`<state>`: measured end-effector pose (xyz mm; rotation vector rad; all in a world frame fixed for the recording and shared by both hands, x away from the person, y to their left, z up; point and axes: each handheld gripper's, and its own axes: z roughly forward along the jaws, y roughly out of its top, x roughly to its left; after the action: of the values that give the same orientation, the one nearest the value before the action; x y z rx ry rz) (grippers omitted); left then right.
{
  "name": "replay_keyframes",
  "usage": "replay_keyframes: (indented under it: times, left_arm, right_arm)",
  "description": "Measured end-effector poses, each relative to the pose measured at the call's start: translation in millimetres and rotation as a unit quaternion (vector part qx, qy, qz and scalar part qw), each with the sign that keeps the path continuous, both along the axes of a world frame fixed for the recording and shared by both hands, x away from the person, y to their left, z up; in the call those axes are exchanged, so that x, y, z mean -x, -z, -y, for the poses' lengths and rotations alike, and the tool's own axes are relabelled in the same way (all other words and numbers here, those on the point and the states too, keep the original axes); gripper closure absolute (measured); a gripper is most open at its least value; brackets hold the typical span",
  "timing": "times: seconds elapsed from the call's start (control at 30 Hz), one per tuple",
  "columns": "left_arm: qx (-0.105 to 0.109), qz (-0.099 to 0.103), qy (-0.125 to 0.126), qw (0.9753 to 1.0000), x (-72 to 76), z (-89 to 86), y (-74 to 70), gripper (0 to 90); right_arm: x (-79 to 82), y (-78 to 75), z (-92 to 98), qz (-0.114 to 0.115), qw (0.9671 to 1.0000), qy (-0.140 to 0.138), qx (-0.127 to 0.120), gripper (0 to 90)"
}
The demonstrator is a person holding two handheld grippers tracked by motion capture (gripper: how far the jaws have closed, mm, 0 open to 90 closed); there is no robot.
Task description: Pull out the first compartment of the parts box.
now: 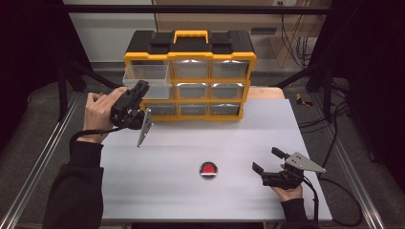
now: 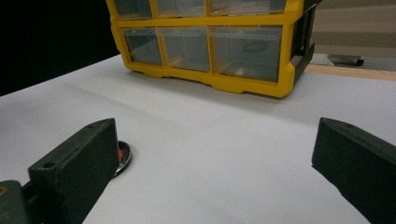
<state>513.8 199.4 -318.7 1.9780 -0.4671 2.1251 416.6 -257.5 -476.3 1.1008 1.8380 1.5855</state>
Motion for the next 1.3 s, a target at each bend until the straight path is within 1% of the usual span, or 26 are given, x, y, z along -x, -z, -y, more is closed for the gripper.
replay_keyframes:
  times: [0.27,0.47,0.57,0.6,0.63,0.67,0.7,0.73,0.77,0.8,0.83,0.87,0.9,0.93,0.97,1.0,1.03,1.07,1.1,1.13,1.17,1.2,1.23,1.27,1.3]
  left_arm:
    - [-0.003,-0.001,0.004,1.0,3.2,-0.9,1.6,78.4]
    - [0.001,-0.001,0.004,1.0,3.8,-1.6,2.7,78.2]
    - [0.001,-0.004,0.002,1.0,4.2,-1.1,1.7,78.0]
    - [0.007,-0.011,0.002,0.9999,4.1,-1.0,1.6,77.9]
    - [0.003,-0.016,-0.002,0.9999,4.9,-0.1,-1.3,77.4]
    - [0.003,-0.016,-0.002,0.9999,4.9,-0.1,-1.3,77.2]
    - [0.004,-0.029,-0.006,0.9996,5.6,0.7,-3.7,76.5]
    - [0.004,-0.029,-0.006,0.9996,5.6,0.7,-3.7,75.3]
    - [0.009,-0.049,-0.008,0.9987,6.4,1.8,-7.0,73.4]
    - [0.01,-0.054,-0.009,0.9985,7.0,2.2,-8.3,71.6]
    - [0.01,-0.054,-0.009,0.9985,7.0,2.2,-8.3,70.4]
    - [0.024,-0.074,-0.008,0.997,8.3,2.7,-11.4,68.9]
    - [0.024,-0.074,-0.008,0.997,8.3,2.7,-11.4,67.5]
    - [0.049,-0.091,-0.003,0.9947,10.6,2.6,-15.0,66.3]
    - [0.063,-0.104,0.0,0.9926,11.9,2.5,-16.8,64.3]
    - [0.063,-0.104,0.0,0.9926,11.9,2.5,-16.8,62.6]
    - [0.088,-0.125,0.002,0.9882,14.0,2.5,-19.9,60.7]
    - [0.088,-0.125,0.002,0.9882,14.0,2.5,-19.9,57.9]
    - [0.112,-0.146,0.005,0.9829,15.7,2.2,-22.6,56.3]
    - [0.124,-0.153,0.007,0.9803,16.3,2.1,-23.5,54.7]
    - [0.124,-0.153,0.007,0.9803,16.3,2.1,-23.5,52.2]
    - [0.138,-0.161,0.005,0.9772,17.2,2.1,-25.1,52.2]
    - [0.154,-0.172,0.005,0.9731,17.7,2.2,-27.0,49.8]
    - [0.168,-0.178,0.003,0.9696,18.6,2.2,-28.6,48.0]
    - [0.202,-0.199,0.004,0.9589,20.0,2.5,-31.3,44.2]
  right_arm:
    - [0.0,0.0,0.1,-0.001,1.0,0.0,0.001,1.4]
    - [-0.1,0.1,-0.2,-0.001,1.0,0.0,0.001,1.4]
    - [-0.1,0.1,-0.2,-0.001,1.0,0.0,0.001,1.4]
    - [-0.1,0.1,-0.2,-0.002,1.0,0.0,0.001,1.4]
    - [-0.1,0.1,-0.1,-0.001,1.0,0.0,0.001,1.4]
    - [-0.1,0.1,-0.1,-0.001,1.0,0.0,0.001,1.4]
    - [-0.1,0.1,0.0,-0.001,1.0,0.0,0.001,1.4]
    - [-0.1,0.1,0.0,-0.001,1.0,0.0,0.001,1.4]
    - [-0.1,0.1,0.0,-0.001,1.0,0.0,0.0,1.4]
    - [-0.2,0.2,0.0,-0.001,1.0,0.0,0.001,1.4]
    - [-0.2,0.2,-0.1,-0.002,1.0,0.0,0.001,1.4]
    - [-0.2,0.3,-0.1,-0.002,1.0,0.0,0.001,1.4]
    - [-0.2,0.2,-0.1,-0.002,1.0,0.0,0.001,1.4]
    - [-0.1,0.2,0.0,-0.002,1.0,0.0,0.001,1.3]
    - [-0.2,0.1,0.2,-0.002,1.0,0.0,0.0,1.4]
    - [-0.1,0.0,0.3,-0.001,1.0,0.0,0.0,1.4]
    - [-0.1,0.0,0.4,-0.002,1.0,0.0,0.0,1.3]
    - [-0.1,0.0,0.4,-0.001,1.0,0.0,0.0,1.3]
    - [0.0,-0.1,0.3,-0.001,1.0,-0.001,-0.001,1.3]
    - [0.1,-0.1,0.3,-0.001,1.0,-0.001,-0.001,1.3]
    - [0.1,-0.1,0.3,-0.001,1.0,-0.001,-0.001,1.3]
    - [0.1,-0.1,0.3,0.0,1.0,-0.001,-0.001,1.3]
    - [0.1,-0.2,0.4,0.0,1.0,-0.001,-0.001,1.3]
    - [0.2,-0.2,0.5,-0.001,1.0,0.0,-0.001,1.3]
    - [0.3,-0.3,0.6,-0.001,1.0,-0.001,-0.001,1.3]
